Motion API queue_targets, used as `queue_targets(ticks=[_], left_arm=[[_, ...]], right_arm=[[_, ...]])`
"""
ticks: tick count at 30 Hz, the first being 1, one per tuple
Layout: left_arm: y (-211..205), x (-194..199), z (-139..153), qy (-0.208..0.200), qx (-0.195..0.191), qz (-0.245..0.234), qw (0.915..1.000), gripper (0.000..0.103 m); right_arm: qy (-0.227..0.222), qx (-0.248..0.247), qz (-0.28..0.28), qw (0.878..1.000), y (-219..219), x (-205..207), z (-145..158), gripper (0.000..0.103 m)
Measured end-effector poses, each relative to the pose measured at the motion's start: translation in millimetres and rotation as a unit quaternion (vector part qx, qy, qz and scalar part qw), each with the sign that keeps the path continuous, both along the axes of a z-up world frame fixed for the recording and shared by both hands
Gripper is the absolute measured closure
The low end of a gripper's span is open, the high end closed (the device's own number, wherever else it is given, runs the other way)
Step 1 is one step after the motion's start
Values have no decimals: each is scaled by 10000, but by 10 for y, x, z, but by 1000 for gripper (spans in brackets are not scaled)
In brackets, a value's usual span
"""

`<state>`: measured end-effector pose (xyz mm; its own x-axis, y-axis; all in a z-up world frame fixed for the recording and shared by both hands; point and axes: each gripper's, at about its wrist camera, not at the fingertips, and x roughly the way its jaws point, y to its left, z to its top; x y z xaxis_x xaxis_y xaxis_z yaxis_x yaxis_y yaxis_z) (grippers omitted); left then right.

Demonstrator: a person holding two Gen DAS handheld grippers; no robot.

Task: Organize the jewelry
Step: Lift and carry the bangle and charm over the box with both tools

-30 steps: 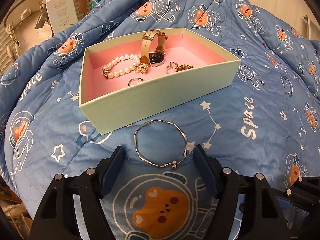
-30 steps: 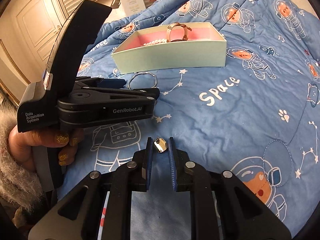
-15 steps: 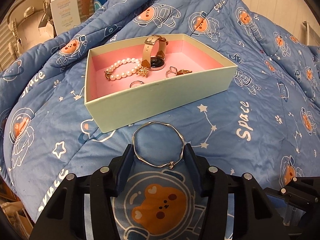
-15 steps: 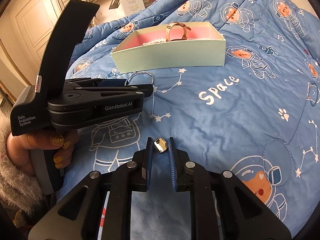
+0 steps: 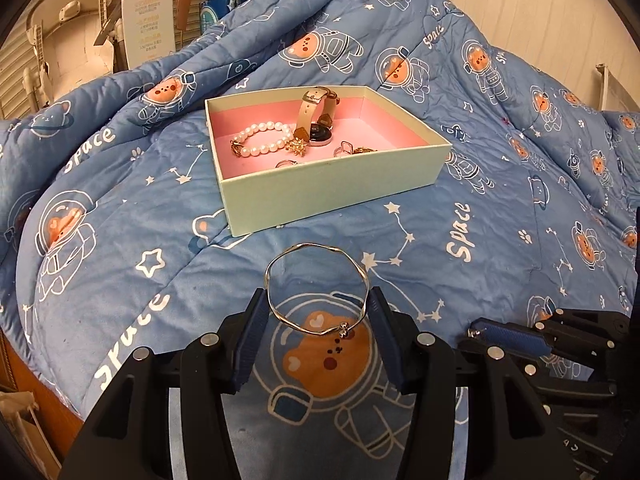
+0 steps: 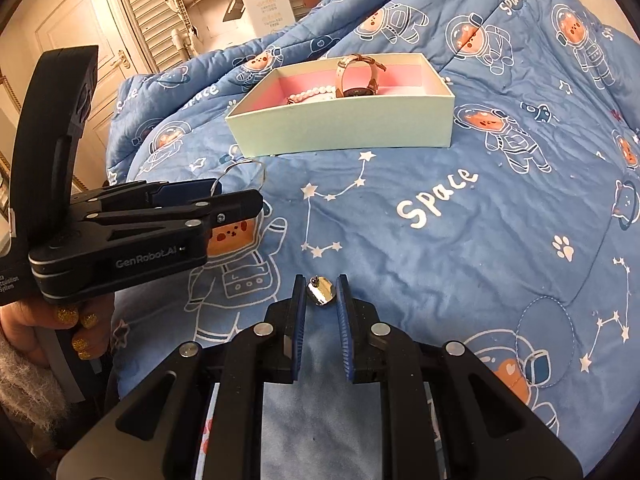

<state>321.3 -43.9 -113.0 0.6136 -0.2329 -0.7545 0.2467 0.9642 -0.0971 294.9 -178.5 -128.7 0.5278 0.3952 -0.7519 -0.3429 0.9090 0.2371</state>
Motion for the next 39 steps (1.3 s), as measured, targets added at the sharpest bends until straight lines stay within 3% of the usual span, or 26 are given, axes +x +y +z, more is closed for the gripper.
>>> queue_targets(ticks=[10,18,28,35,39], left_arm=[[102,-153,353,-331,-154,-93,9993,53],[147,-28,617,-488,-302,-226,9981,53],[238,542,681,-74,-639,-305,9975,53],[219,993,608,299,-546,-381,9973,53],[110,1172,527,407,-254,-476,9977,53]], right_arm=[[-308,239,260,9989,-14,138,338,87],[-549,292,348,9975,-69,454,649,87],[-393,134,505,9979,-50,1106,838,87],[38,-84,567,9983,57,1545,697,87],[204,-266,552,9979,110,1781,600,87]])
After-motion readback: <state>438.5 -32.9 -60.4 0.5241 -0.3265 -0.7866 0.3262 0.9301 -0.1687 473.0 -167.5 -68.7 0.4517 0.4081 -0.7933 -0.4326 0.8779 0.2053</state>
